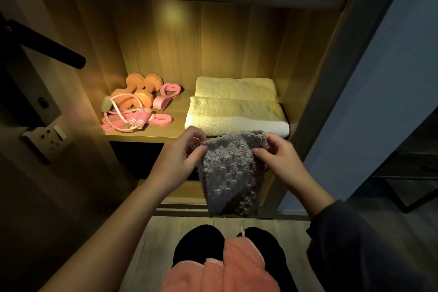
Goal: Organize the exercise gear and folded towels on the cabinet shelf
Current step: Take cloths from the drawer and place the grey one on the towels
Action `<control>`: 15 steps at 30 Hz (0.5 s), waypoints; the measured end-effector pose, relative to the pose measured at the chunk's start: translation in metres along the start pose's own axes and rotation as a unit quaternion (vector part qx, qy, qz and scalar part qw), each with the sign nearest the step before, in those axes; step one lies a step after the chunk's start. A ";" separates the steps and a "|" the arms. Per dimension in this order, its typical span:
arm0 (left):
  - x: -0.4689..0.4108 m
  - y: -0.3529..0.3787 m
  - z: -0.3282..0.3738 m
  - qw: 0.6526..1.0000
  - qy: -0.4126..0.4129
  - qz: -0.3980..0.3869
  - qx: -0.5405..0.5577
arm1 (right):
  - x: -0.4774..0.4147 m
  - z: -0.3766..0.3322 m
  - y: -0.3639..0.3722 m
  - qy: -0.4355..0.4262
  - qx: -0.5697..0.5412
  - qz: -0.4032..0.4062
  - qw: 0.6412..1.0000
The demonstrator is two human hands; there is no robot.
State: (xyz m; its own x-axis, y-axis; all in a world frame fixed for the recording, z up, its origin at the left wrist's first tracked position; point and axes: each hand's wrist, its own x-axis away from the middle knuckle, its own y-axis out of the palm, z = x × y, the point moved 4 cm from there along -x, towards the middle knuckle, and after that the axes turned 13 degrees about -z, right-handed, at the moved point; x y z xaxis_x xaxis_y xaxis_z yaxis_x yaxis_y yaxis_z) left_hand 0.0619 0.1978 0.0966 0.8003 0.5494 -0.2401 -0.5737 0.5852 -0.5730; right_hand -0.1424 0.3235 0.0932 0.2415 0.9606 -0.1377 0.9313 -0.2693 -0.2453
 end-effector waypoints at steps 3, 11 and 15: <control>-0.001 -0.003 0.002 1.000 -0.009 -0.018 -0.018 | 0.005 -0.003 -0.003 -0.027 0.010 -0.014 0.999; -0.005 -0.009 0.004 0.989 -0.014 -0.098 -0.114 | 0.009 -0.013 -0.010 -0.075 0.316 -0.090 0.941; -0.007 -0.013 0.006 0.982 -0.011 -0.125 -0.143 | 0.010 -0.014 -0.016 -0.067 0.331 -0.088 0.937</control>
State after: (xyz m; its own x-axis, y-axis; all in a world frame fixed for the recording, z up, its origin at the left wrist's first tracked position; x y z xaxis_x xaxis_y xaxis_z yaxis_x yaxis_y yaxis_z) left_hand 0.0623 0.1901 0.1103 0.9040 0.4247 -0.0495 -0.2858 0.5139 -0.8088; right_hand -0.1510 0.3385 0.1095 0.0237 0.9888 -0.1475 0.5694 -0.1346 -0.8110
